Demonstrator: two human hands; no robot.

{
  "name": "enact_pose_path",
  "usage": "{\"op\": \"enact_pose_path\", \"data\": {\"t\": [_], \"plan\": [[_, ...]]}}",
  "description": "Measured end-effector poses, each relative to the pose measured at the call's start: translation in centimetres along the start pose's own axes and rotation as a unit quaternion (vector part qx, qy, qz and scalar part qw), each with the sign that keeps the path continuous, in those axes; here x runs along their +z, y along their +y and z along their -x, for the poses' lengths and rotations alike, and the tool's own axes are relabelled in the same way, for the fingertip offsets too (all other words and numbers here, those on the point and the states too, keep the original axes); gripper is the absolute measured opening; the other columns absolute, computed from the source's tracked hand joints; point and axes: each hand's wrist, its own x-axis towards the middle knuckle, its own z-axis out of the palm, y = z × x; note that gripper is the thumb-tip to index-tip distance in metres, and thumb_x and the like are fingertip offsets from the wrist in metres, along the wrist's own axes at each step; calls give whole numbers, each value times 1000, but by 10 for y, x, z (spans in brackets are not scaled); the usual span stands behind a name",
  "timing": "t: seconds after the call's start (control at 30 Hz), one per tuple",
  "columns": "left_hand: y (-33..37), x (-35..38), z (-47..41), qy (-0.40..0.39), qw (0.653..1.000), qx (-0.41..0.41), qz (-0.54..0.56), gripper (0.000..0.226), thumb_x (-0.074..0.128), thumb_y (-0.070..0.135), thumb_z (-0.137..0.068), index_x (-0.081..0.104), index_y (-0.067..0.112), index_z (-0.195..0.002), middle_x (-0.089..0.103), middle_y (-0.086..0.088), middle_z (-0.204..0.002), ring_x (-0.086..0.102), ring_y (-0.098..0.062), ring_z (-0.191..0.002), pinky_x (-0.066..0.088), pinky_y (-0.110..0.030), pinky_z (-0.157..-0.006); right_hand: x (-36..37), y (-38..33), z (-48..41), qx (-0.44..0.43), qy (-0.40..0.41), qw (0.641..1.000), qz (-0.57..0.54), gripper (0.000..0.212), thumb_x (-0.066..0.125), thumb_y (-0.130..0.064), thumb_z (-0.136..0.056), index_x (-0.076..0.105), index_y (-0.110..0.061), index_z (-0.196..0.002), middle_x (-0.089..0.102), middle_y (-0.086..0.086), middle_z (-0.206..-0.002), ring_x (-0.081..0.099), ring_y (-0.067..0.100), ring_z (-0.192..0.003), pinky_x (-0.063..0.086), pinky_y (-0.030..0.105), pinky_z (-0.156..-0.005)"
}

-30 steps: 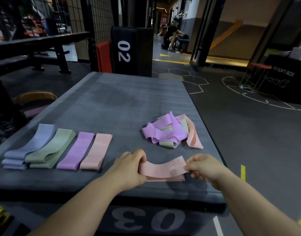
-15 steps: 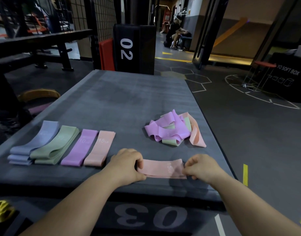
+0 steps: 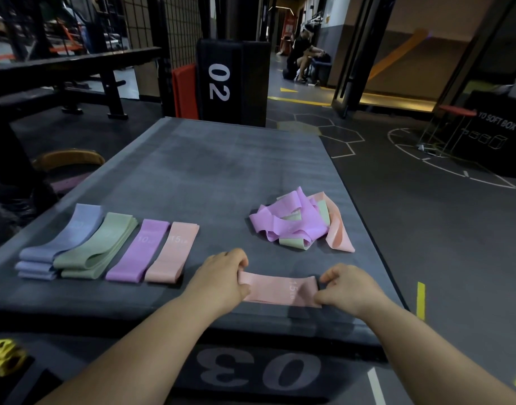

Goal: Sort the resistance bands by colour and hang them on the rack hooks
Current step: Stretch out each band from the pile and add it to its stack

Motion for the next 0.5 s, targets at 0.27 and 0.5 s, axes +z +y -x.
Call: {"op": "enact_pose_path", "data": {"t": [0.27, 0.5], "plan": [[4, 0, -3, -25, 999, -27, -26, 39, 65, 35, -81, 56, 31, -119, 52, 7, -119, 52, -17, -112, 44, -29, -92, 2, -5, 3, -1, 8, 999, -40, 11, 73, -17, -65, 68, -21, -73, 67, -6, -73, 60, 13, -70, 46, 25, -60], [10, -2, -5, -47, 998, -48, -15, 26, 64, 33, -80, 64, 31, -106, 47, 7, -106, 56, -16, -101, 45, -28, -85, 2, -4, -3, 3, 12, 967, -255, 13, 65, -4, -72, 61, -14, -79, 62, 3, -73, 56, 19, -67, 52, 34, -69]]}}
